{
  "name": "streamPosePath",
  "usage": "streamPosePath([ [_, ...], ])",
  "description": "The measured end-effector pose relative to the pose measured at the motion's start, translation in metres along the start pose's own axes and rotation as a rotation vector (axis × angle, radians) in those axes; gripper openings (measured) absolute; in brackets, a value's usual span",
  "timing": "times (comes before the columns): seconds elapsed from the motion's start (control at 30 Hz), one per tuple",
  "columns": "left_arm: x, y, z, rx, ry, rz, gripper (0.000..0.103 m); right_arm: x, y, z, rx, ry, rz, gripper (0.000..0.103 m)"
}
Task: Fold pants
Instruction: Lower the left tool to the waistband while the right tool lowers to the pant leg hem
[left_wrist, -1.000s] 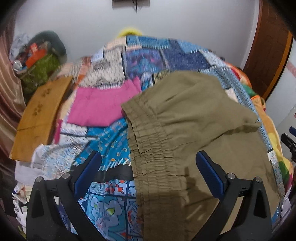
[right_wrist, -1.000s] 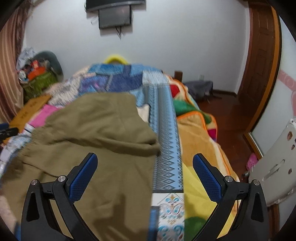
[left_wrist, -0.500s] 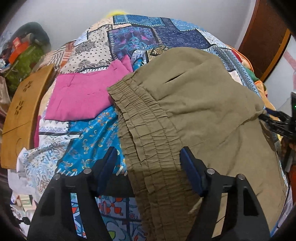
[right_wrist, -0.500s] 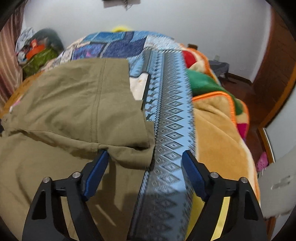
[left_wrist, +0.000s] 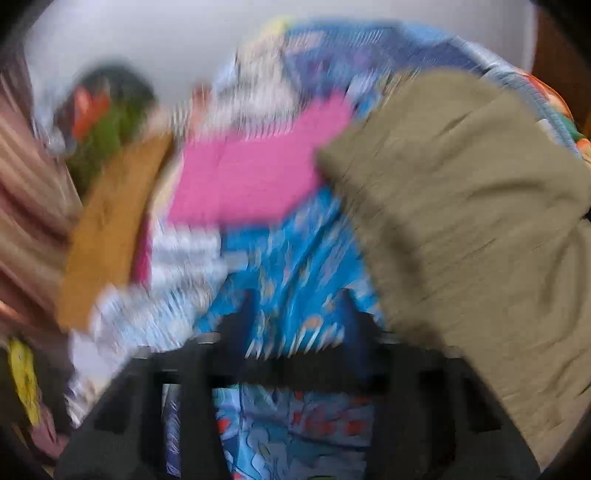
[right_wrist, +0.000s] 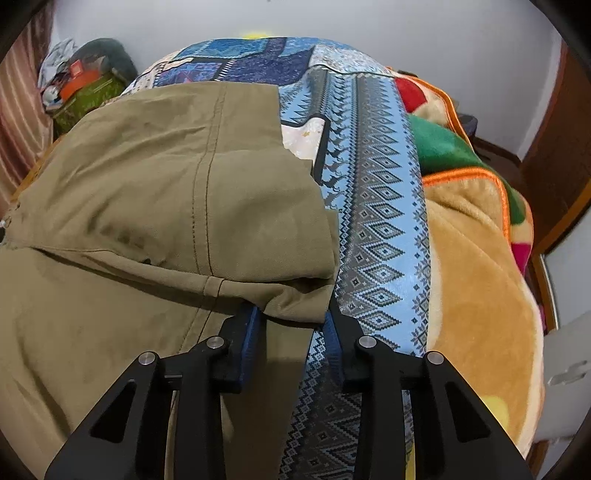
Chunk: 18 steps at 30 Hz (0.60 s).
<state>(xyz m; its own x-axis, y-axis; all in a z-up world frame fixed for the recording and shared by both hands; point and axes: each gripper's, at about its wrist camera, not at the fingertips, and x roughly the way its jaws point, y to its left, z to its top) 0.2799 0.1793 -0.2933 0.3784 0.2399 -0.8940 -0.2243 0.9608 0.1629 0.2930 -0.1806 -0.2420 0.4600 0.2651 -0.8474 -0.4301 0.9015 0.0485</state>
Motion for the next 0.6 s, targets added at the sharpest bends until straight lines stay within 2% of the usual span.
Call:
streamPosePath([
  [0.03,0.007,0.011,-0.005,-0.048,0.034,-0.065,0.031,0.001,0.0,0.001,0.006,0.003,-0.006,0.028],
  [0.17,-0.012,0.03,-0.013,-0.123,-0.008,-0.177,0.033,0.001,0.002,0.007,0.009,0.009,-0.031,0.028],
  [0.3,-0.045,0.023,-0.007,-0.102,-0.097,-0.189,0.068,-0.006,0.006,0.007,-0.006,0.018,-0.066,0.031],
  [0.43,-0.067,0.012,0.005,-0.066,-0.152,-0.23,0.077,-0.02,0.007,0.002,-0.012,0.051,-0.07,0.043],
  [0.53,-0.072,-0.003,0.013,-0.041,-0.153,-0.26,0.08,-0.039,0.008,-0.001,-0.032,0.022,-0.049,0.046],
  [0.6,-0.067,-0.012,0.02,-0.028,-0.146,-0.267,0.082,-0.049,0.006,0.0,-0.036,-0.002,-0.043,0.052],
])
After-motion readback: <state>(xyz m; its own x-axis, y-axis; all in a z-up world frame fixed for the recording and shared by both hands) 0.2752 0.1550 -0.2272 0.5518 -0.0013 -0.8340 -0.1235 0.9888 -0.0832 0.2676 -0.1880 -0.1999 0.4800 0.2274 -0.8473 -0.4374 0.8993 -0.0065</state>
